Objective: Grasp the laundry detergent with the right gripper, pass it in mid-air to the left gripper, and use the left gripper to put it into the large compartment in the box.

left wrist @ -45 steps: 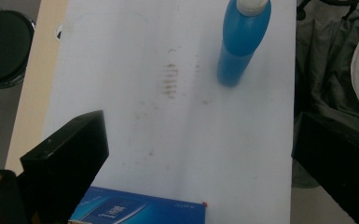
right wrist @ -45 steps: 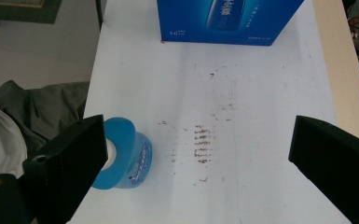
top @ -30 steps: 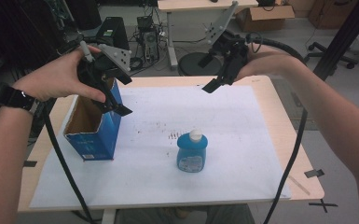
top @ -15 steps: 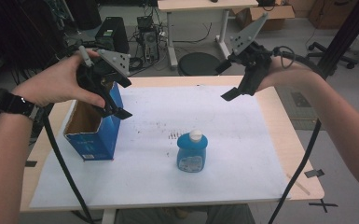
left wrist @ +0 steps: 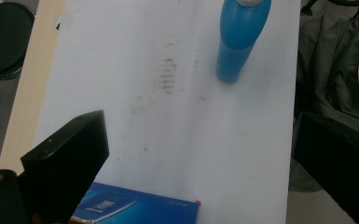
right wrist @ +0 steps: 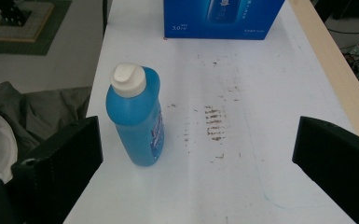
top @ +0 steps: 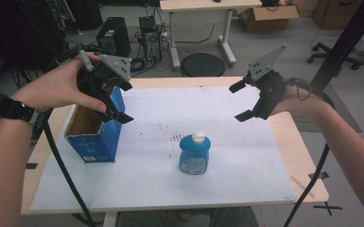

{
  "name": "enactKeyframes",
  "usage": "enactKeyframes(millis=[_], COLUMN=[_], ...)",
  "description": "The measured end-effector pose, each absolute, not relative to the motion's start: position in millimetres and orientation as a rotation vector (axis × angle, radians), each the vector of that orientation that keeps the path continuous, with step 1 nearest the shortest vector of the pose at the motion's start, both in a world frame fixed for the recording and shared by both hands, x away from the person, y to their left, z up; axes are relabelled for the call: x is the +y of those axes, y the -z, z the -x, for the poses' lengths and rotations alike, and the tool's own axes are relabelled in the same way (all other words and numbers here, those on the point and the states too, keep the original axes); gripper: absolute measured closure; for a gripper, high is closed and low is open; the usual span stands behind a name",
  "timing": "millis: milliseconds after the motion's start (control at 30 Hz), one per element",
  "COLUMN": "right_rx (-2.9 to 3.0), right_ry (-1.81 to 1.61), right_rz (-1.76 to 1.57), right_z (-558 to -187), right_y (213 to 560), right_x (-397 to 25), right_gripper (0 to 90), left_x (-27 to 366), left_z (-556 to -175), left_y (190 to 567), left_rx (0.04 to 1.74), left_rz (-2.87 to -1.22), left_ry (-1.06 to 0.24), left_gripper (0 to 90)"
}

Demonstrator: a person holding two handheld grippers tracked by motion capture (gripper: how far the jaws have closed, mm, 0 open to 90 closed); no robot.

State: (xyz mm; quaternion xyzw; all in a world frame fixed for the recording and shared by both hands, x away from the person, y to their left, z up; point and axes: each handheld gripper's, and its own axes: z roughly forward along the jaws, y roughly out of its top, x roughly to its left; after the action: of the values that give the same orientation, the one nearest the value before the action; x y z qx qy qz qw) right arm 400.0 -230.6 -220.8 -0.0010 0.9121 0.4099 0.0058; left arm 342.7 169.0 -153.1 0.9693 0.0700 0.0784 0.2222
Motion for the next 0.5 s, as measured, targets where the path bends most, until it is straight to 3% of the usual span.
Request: enactKeyframes(millis=[500], right_rx=[2.857], right_ry=[-1.434], right_rz=[-0.079], right_z=[-393], right_y=[277], right_x=[-238], right_gripper=[1.3], left_x=[167], left_z=[-341], left_y=[158], left_rx=[0.188], left_rz=[-2.681], left_ry=[-0.21], left_gripper=[4.5])
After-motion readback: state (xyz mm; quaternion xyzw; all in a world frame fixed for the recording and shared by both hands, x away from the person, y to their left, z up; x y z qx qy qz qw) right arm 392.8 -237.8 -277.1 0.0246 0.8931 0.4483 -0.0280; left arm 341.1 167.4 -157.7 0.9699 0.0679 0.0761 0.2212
